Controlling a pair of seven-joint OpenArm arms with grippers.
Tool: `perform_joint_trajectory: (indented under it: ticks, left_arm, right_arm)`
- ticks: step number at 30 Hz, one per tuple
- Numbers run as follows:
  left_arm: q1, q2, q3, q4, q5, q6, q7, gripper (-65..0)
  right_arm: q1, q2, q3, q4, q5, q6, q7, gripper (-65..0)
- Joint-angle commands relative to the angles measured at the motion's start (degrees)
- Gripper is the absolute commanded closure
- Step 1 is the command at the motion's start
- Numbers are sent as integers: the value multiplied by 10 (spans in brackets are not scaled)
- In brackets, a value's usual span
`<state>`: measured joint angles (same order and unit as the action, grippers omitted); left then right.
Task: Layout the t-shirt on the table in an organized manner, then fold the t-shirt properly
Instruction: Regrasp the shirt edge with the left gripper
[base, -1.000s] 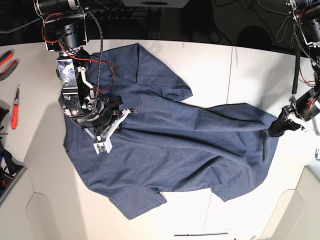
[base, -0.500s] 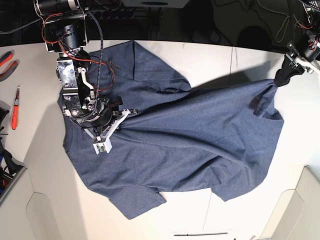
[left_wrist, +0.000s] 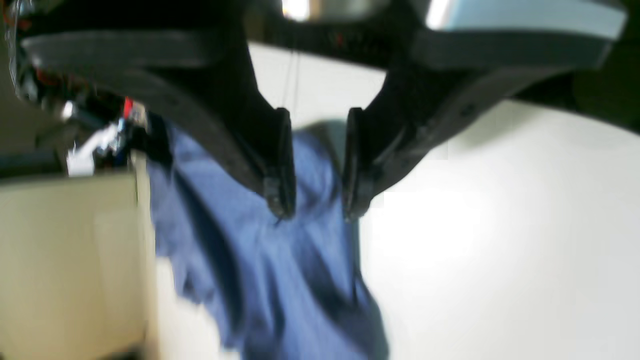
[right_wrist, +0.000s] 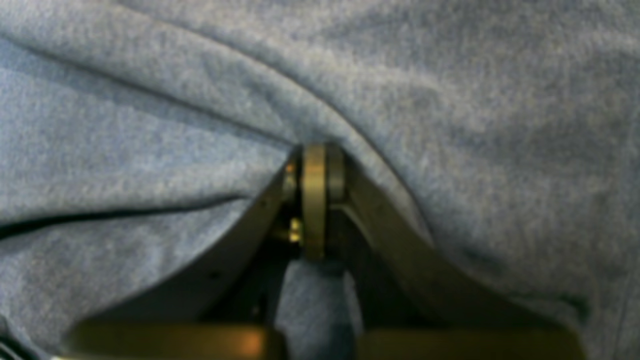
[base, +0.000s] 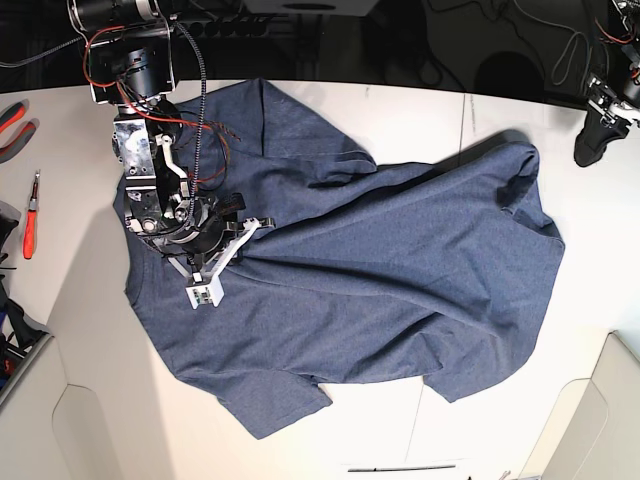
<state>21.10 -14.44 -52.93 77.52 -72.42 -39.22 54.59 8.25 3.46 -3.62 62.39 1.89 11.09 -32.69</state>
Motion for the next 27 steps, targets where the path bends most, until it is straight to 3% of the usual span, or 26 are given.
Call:
perform_joint_trajectory:
  ticks: [1, 3, 8, 14, 17, 20, 21, 27]
  left_arm:
    - [-2, -10, -3, 9, -30, -8, -17, -143]
    - [-16, -10, 3, 9, -63, -8, -6, -4]
    - [-69, -10, 92, 9, -48, -8, 35, 0]
    - [-128, -10, 243, 9, 40, -8, 33, 0]
    - [-143, -9, 289, 9, 111, -8, 26, 0]
    - [-144, -9, 313, 9, 226, -8, -24, 0]
    - [-144, -9, 313, 9, 268, -2, -45, 0]
    - [-144, -14, 304, 9, 478, 141, -155, 0]
  right_arm:
    - [-13, 13, 3, -19, -45, -34, -78, 0]
    - [-13, 13, 3, -19, -45, -34, -78, 0]
    - [-13, 13, 3, -19, -45, -34, -78, 0]
    - [-13, 13, 3, -19, -45, -34, -78, 0]
    - [-13, 13, 3, -19, -45, -34, -78, 0]
    - [-13, 13, 3, -19, -45, -34, -78, 0]
    - [-13, 13, 3, -19, -45, -34, -78, 0]
    - [-13, 13, 3, -19, -45, -34, -78, 0]
